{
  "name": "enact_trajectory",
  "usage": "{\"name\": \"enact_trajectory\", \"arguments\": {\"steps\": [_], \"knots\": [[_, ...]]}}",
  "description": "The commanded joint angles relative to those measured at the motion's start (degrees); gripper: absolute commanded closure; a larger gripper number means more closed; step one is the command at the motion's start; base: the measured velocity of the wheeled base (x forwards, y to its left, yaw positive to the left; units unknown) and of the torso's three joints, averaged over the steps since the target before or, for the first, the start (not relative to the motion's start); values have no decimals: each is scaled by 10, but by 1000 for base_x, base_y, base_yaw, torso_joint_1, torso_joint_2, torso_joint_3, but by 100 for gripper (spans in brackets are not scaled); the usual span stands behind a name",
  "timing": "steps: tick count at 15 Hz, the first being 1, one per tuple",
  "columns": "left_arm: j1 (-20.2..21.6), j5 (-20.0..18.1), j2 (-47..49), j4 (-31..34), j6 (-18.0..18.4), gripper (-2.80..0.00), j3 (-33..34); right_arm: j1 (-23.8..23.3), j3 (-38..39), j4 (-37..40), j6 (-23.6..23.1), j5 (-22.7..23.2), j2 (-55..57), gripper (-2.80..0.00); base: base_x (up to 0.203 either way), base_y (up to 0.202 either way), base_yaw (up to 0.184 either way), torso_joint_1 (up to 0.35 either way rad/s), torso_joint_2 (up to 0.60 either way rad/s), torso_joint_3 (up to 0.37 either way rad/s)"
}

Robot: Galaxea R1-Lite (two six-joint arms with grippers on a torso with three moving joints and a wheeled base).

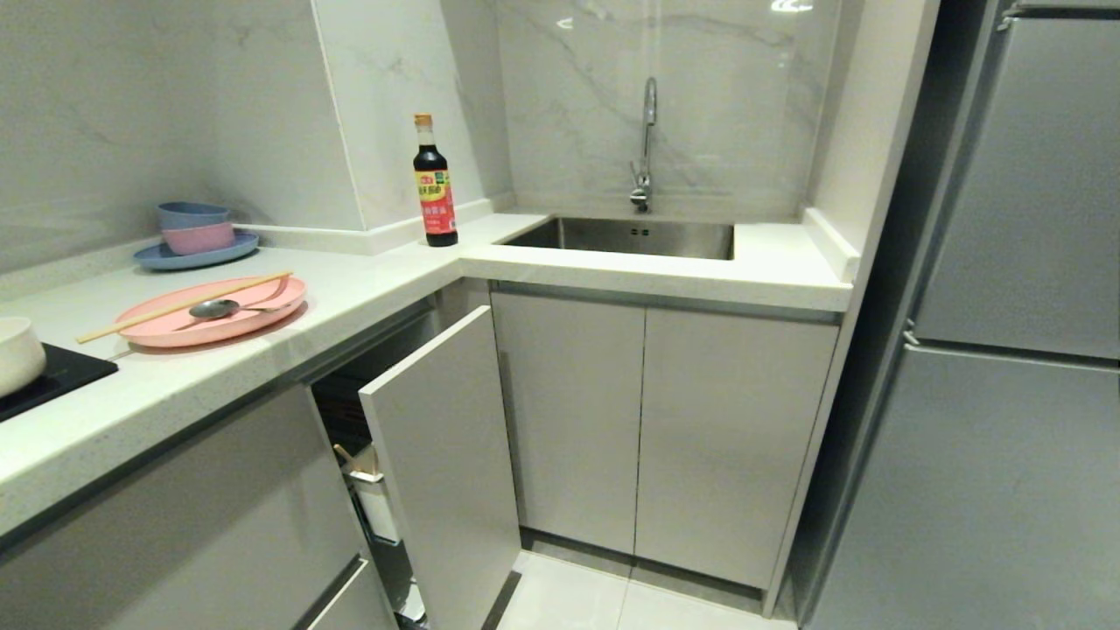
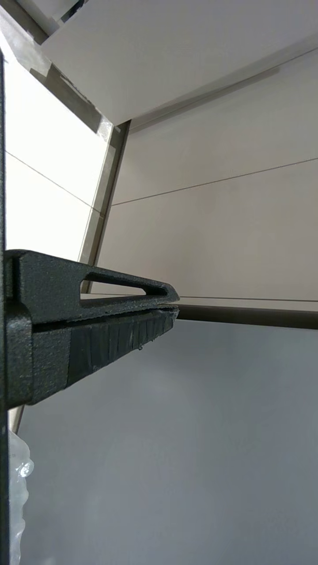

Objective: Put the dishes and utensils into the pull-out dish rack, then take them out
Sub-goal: Open the cupboard

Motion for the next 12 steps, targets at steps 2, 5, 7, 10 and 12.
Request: {"name": "enact_trajectory", "arguments": {"steps": [2, 5, 7, 10, 12], "knots": [[1, 1, 1, 0, 0, 0, 1, 0, 0, 0, 0, 0, 0, 0, 0, 0, 0, 0, 0, 0], [0, 0, 1, -3, 3, 0, -3, 0, 0, 0, 0, 0, 0, 0, 0, 0, 0, 0, 0, 0], [-1, 0, 6, 7, 2, 0, -71, 0, 0, 0, 0, 0, 0, 0, 0, 0, 0, 0, 0, 0], [-2, 1, 85, 93, 5, 0, -261, 0, 0, 0, 0, 0, 0, 0, 0, 0, 0, 0, 0, 0], [-2, 0, 187, 141, 13, 0, -370, 0, 0, 0, 0, 0, 0, 0, 0, 0, 0, 0, 0, 0]]}}
